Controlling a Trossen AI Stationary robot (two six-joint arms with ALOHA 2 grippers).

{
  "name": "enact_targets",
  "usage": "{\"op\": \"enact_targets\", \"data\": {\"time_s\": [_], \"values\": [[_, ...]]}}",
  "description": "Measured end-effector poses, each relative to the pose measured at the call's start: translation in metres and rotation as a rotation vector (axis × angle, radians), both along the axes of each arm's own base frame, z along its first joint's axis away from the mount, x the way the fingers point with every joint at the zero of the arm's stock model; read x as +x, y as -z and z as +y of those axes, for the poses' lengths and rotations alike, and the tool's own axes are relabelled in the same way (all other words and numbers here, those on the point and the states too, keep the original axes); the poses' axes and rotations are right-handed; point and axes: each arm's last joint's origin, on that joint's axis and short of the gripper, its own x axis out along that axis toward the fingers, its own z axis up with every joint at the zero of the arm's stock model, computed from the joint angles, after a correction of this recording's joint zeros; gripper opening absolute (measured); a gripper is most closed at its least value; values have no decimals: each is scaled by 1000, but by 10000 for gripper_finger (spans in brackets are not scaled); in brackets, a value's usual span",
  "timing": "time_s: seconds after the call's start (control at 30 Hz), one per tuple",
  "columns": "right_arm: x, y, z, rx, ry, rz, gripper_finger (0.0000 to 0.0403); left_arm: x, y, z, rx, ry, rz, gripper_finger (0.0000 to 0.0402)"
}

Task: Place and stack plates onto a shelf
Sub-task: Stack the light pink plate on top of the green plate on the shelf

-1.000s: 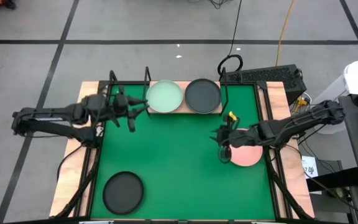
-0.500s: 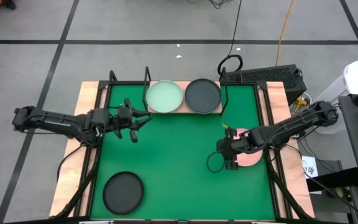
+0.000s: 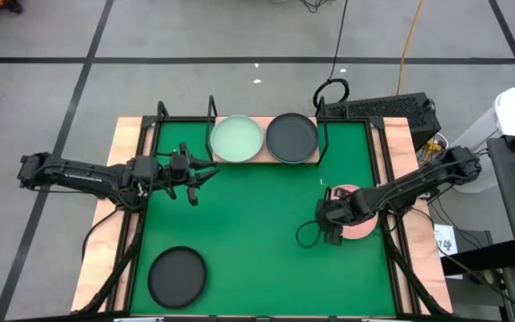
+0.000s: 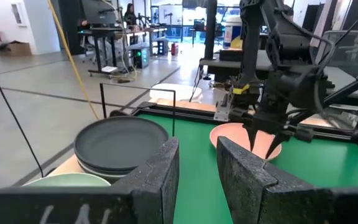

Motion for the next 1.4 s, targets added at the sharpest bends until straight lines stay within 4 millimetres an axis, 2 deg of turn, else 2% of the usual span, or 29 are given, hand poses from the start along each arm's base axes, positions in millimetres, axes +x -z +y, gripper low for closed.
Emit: {"op": "enact_targets", "data": {"time_s": [0.13, 0.4, 0.53, 0.8, 1.17, 1.27, 1.4], "values": [[-6, 8, -2, 1, 64, 26, 161, 0, 0, 0, -10, 0, -2, 113], [-9, 16, -2, 28, 65, 23, 160, 0, 1, 0, -28, 0, -1, 113], [-9, 10, -2, 31, 61, 21, 160, 0, 0, 0, -28, 0, -2, 113], [4, -6, 0, 82, 100, -72, 160, 0, 3, 0, -11, 0, 33, 113], [5, 22, 4, 44, 121, 78, 159, 0, 4, 0, -24, -1, 36, 113], [3, 28, 3, 24, 129, 131, 141, 0, 4, 0, -26, -1, 44, 113], [0, 28, 3, 38, 128, 165, 78, -1, 10, 0, -22, 17, 106, 113]]}}
